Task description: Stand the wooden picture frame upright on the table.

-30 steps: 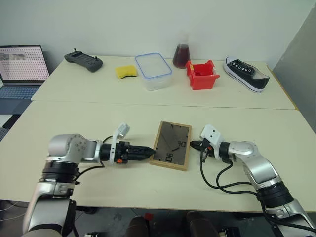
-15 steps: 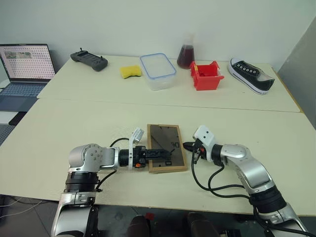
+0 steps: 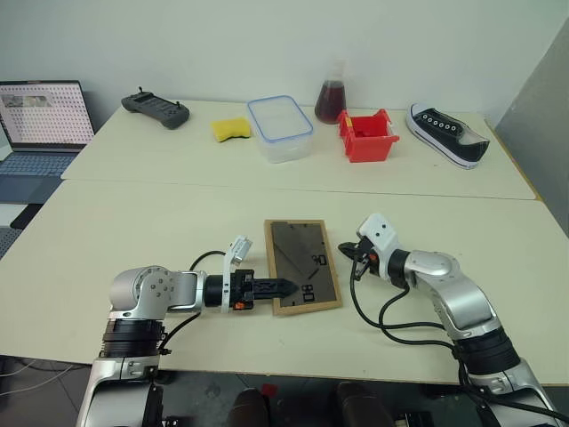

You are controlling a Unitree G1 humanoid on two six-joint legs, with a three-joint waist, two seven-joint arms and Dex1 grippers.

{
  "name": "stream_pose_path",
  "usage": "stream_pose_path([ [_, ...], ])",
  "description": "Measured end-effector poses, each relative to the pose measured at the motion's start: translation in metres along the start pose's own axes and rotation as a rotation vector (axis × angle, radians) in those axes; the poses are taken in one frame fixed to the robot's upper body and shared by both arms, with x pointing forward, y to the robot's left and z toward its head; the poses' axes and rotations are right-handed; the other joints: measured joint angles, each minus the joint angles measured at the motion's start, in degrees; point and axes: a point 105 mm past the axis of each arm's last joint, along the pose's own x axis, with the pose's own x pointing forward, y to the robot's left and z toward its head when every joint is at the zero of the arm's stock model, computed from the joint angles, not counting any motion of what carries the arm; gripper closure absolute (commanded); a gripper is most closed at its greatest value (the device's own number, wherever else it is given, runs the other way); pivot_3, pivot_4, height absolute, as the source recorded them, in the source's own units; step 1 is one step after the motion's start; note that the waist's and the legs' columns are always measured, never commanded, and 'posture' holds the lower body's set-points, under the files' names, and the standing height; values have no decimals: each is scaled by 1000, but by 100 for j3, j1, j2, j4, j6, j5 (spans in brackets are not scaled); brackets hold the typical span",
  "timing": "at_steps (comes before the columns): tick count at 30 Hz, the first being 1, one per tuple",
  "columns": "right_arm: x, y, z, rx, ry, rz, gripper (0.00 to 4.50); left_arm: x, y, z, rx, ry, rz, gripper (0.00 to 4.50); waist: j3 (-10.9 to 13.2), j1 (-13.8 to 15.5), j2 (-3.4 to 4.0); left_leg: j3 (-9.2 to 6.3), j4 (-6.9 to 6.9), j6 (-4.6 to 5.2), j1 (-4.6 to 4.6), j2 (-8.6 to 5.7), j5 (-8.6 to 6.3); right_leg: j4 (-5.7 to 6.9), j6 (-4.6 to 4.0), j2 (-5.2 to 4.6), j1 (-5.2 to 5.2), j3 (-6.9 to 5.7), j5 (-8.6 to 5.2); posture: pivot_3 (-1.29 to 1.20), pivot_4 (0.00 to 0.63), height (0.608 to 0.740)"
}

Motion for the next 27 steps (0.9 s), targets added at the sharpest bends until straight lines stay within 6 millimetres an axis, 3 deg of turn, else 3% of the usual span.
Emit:
stream_pose_path([
  [2,-3,-6,6,-4,-19,-15,4500,0,0,2,3,-3,4,3212,0,1,0,0,0,0,0,0,0,0,0,0,0,-1,0,0,150,740],
  [5,-17,-11,32,54,-95,44,3974,-8,-2,12,53,4,35,3212,4,-3,-2,-2,0,0,-2,2,0,0,0,2,-1,-1,0,0,150,740],
  [10,-39,-7,100,141,-272,242,2749,-27,-20,42,222,-16,59,3212,5,-12,0,-1,-5,1,1,4,0,-3,-1,4,-1,-2,0,0,150,740],
  [13,-40,1,122,165,-311,345,1981,-24,-29,49,305,-5,27,3212,5,-6,0,0,-8,1,-2,4,-1,-13,-1,4,-1,-2,0,0,150,740],
  [22,-21,13,128,200,-277,427,76,-22,-35,60,417,1,35,3212,7,-10,2,-1,-7,2,-14,5,-1,-14,-1,4,-12,-4,0,0,150,740],
  [27,-9,29,130,147,-273,455,76,-22,-35,62,424,-2,43,3212,7,-16,1,-2,-6,2,-15,6,-1,-14,-1,5,-12,-5,0,0,150,740],
])
